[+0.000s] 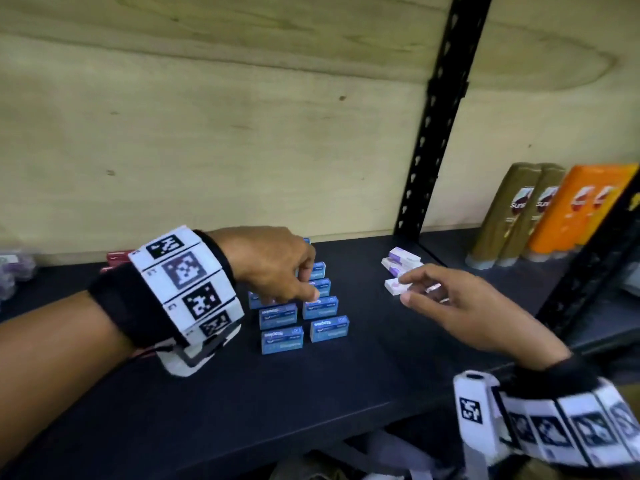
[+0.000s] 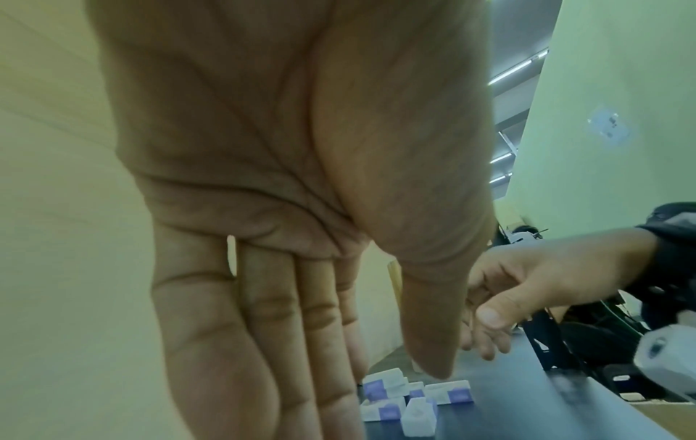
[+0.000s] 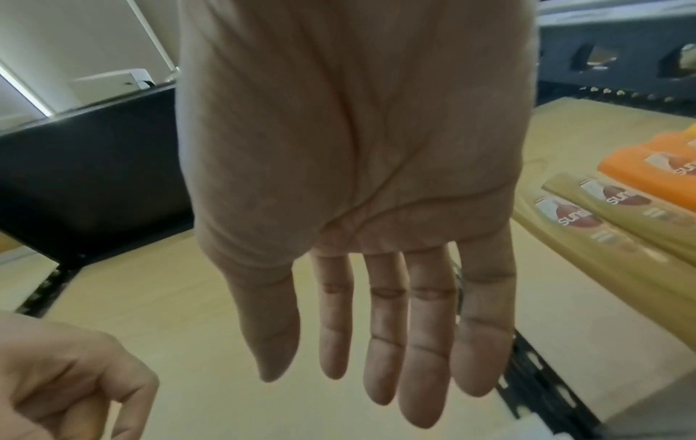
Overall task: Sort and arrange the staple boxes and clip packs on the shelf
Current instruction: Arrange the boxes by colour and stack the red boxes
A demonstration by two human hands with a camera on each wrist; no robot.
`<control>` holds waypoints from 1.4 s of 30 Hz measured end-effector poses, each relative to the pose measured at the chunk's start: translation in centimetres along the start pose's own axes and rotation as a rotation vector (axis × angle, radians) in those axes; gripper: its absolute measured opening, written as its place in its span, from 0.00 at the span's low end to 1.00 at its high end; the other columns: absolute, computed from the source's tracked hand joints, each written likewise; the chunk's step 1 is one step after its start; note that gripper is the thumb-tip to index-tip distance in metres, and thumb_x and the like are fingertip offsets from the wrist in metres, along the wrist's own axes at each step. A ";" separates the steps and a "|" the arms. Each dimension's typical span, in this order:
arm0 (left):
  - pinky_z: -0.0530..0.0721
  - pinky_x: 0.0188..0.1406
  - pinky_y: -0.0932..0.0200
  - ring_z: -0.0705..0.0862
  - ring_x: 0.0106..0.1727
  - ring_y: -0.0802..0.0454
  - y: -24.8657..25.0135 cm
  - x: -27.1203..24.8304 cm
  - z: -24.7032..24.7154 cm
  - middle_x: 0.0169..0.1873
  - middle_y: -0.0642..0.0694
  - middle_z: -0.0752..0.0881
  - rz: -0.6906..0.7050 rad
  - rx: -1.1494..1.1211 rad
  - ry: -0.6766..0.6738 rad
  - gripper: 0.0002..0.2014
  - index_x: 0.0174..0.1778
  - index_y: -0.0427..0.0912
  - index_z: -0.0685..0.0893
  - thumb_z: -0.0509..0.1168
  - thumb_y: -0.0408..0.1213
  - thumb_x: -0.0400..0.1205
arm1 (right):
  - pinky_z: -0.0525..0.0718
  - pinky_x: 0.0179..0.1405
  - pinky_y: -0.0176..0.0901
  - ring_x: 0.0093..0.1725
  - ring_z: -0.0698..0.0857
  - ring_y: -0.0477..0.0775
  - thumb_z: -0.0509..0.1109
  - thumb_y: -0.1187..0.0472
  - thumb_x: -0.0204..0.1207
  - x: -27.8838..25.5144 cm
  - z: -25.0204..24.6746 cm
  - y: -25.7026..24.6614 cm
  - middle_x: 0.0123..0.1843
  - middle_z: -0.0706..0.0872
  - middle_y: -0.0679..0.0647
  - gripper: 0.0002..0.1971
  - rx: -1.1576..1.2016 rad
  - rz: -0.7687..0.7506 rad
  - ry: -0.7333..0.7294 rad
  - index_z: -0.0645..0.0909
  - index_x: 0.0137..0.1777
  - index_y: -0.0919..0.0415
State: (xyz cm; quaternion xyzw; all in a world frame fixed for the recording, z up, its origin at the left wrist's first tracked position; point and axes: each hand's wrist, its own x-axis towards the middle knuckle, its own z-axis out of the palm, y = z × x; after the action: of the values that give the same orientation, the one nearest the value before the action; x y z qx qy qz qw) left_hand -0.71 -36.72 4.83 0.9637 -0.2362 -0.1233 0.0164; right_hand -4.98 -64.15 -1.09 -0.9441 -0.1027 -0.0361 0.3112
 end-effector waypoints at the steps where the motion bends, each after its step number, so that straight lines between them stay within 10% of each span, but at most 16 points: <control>1: 0.81 0.40 0.60 0.88 0.36 0.61 0.3 0.9 -0.4 0.33 0.57 0.91 0.013 0.016 0.009 0.15 0.49 0.53 0.81 0.65 0.60 0.80 | 0.84 0.50 0.40 0.44 0.87 0.41 0.72 0.44 0.76 1.0 -1.0 0.2 0.44 0.88 0.38 0.10 -0.031 0.024 -0.003 0.84 0.55 0.41; 13: 0.78 0.36 0.60 0.86 0.38 0.59 1.2 11.3 -2.9 0.42 0.54 0.90 0.036 0.141 -0.021 0.15 0.52 0.50 0.82 0.67 0.57 0.81 | 0.78 0.51 0.46 0.55 0.86 0.56 0.79 0.41 0.70 15.4 -4.4 4.4 0.54 0.90 0.52 0.24 -0.516 0.271 -0.301 0.86 0.57 0.59; 24: 0.75 0.41 0.58 0.83 0.44 0.55 1.2 18.4 -2.3 0.44 0.52 0.87 0.018 0.233 -0.101 0.16 0.52 0.50 0.83 0.66 0.59 0.81 | 0.84 0.35 0.40 0.28 0.86 0.47 0.78 0.51 0.75 19.3 -5.5 6.2 0.30 0.90 0.50 0.12 -0.366 0.406 -0.445 0.89 0.47 0.61; 29: 0.73 0.44 0.59 0.79 0.41 0.58 2.6 20.8 -2.0 0.39 0.58 0.81 0.112 0.227 -0.055 0.13 0.56 0.51 0.82 0.67 0.54 0.82 | 0.85 0.53 0.50 0.37 0.85 0.55 0.79 0.53 0.74 20.6 -7.0 8.5 0.27 0.87 0.51 0.17 -0.429 0.468 -0.299 0.90 0.53 0.68; 34: 0.77 0.48 0.56 0.79 0.50 0.53 4.4 22.9 -1.4 0.45 0.59 0.81 0.231 0.226 0.031 0.17 0.66 0.57 0.79 0.68 0.52 0.81 | 0.78 0.31 0.39 0.15 0.79 0.40 0.81 0.57 0.72 21.0 -6.9 9.6 0.17 0.83 0.46 0.12 -0.406 0.531 -0.337 0.91 0.51 0.64; 42: 0.70 0.34 0.62 0.77 0.49 0.56 6.5 25.5 -1.3 0.57 0.51 0.86 0.408 0.217 -0.002 0.21 0.72 0.57 0.78 0.69 0.46 0.82 | 0.91 0.50 0.47 0.37 0.92 0.50 0.86 0.62 0.65 21.5 -7.1 11.3 0.35 0.93 0.55 0.14 -0.216 0.573 -0.374 0.91 0.50 0.65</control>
State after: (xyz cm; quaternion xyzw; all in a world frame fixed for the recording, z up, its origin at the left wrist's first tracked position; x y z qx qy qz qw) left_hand 18.53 -54.22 0.84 0.8921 -0.4379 -0.0923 -0.0629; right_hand 18.47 -73.57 0.93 -0.9523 0.1152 0.2154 0.1829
